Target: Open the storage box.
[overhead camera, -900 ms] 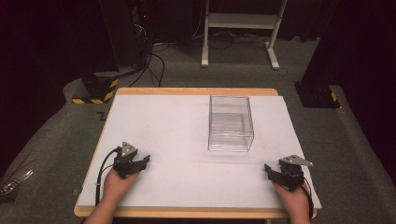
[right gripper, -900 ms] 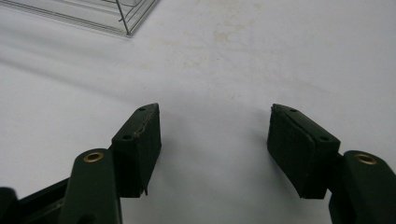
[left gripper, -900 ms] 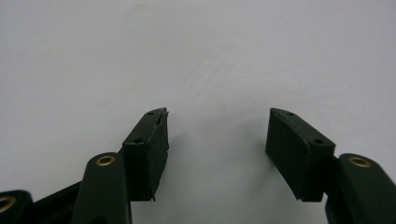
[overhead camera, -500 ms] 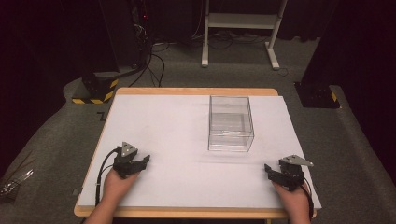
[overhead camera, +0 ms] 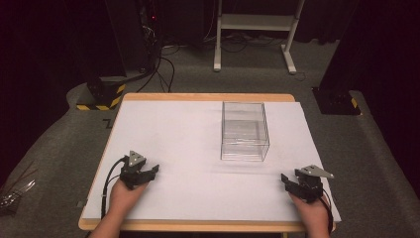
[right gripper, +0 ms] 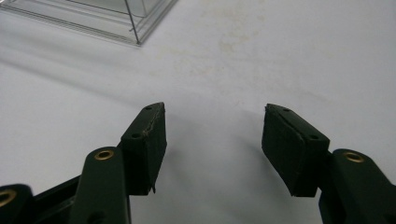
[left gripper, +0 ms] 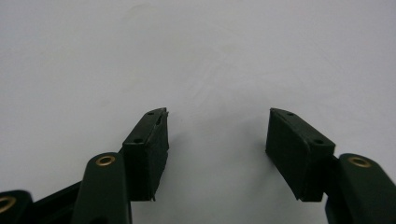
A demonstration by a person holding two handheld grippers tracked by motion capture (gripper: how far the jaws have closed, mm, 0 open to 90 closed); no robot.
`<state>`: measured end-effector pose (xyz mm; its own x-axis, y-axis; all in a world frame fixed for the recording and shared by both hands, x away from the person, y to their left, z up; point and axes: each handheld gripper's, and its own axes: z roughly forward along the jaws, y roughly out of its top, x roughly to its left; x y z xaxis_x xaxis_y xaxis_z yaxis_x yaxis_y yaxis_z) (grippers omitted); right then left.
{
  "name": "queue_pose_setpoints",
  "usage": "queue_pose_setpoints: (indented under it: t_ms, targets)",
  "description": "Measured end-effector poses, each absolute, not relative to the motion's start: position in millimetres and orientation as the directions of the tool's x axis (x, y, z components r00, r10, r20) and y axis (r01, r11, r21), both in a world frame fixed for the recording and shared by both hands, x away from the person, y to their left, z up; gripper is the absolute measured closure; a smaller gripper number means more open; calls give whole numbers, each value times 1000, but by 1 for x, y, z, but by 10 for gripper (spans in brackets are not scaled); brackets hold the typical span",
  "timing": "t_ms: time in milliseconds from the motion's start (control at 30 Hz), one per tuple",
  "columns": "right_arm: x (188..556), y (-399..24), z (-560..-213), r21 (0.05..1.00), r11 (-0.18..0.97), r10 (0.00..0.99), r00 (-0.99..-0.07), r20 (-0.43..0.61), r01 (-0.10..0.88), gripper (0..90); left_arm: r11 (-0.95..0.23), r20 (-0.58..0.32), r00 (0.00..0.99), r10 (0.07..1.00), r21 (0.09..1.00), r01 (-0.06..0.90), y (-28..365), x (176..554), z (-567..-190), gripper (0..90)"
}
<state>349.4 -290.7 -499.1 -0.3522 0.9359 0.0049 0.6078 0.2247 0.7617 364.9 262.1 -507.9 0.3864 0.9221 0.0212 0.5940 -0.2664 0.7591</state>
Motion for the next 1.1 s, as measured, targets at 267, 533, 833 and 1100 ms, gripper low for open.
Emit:
queue_pose_setpoints:
  t_ms: [267, 533, 833, 1100]
  targets:
    - [345, -286, -489, 808, 213, 924, -383, 17, 549, 431, -265, 20, 387, 922, 759, 594, 262, 365, -508, 393]
    - [340, -275, -481, 833, 223, 911, -412, 7, 507, 444, -266, 19, 388, 922, 758, 595, 262, 365, -508, 392]
    - [340, -252, -469, 853, 219, 881, -471, 35, 473, 462, -264, 17, 387, 922, 758, 596, 262, 365, -508, 393]
    - [344, -235, -464, 856, 246, 863, -505, 21, 455, 469, -265, 17, 388, 922, 759, 595, 262, 365, -508, 393]
